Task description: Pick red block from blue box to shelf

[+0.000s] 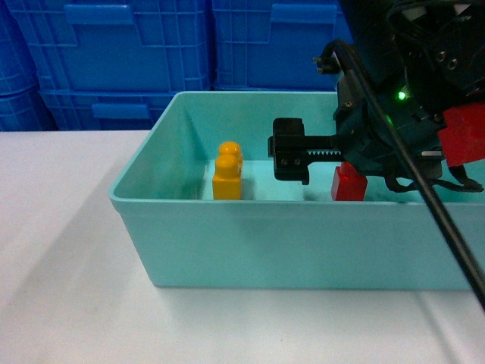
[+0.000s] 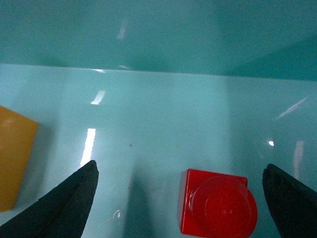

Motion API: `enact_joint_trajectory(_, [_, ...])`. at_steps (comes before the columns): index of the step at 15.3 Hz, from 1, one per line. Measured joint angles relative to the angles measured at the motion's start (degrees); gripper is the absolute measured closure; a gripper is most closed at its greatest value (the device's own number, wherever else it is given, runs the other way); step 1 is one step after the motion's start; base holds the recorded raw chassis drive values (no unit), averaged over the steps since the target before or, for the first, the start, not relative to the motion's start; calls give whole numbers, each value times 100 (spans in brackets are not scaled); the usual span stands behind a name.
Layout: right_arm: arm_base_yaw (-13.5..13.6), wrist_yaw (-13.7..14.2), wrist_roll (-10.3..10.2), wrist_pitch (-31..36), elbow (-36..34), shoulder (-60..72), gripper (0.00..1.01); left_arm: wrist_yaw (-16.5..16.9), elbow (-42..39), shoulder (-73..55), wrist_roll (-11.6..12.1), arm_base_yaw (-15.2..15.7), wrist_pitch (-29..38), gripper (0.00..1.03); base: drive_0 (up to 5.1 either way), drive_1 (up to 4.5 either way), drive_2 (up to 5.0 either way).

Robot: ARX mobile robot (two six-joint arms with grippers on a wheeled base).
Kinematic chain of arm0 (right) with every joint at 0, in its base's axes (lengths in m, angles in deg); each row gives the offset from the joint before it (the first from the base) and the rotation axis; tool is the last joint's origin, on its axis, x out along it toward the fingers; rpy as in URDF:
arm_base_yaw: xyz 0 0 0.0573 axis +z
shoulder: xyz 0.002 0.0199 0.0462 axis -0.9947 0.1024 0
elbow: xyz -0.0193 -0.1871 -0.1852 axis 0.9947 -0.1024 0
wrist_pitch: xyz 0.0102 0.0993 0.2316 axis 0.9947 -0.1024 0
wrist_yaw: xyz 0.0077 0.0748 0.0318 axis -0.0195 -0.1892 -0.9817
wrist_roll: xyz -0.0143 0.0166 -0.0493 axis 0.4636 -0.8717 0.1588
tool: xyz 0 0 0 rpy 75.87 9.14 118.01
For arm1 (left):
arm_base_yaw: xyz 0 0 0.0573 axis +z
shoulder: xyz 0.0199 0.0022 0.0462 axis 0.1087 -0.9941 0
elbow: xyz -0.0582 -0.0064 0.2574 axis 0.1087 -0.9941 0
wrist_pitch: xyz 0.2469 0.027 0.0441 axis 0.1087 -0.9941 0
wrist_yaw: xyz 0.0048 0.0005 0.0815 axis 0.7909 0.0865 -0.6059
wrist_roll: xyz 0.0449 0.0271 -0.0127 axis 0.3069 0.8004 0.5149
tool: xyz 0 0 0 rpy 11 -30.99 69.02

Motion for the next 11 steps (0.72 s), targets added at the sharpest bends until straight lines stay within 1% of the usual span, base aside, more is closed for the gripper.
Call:
enact_joint_trajectory(1, [-2,94,-7,-13,50,101,3,0,0,0,0,0,-2,5,0,0,0])
enact_joint_trajectory(4, [-9,195,-92,-9,197,317,3,0,0,0,0,0,0,5,0,0,0])
enact_joint_trajectory(5, [-39,236,-146,79,225,393,3,0,0,0,0,0,-2,5,0,0,0])
enact_joint_trajectory(7, [-90,385,-334,197,249,496,3,0,0,0,0,0,-2,5,0,0,0])
enact_joint_trajectory(8, [-116,444,-380,258,249,551,3,0,0,0,0,0,-2,5,0,0,0])
enact_joint_trajectory(9, [-136,446,-433,289,251,605,3,0,0,0,0,0,0,5,0,0,0])
enact_joint_trajectory(11, [-162,446,-446,463,249,728,3,0,0,0,0,0,-4,5,0,0,0])
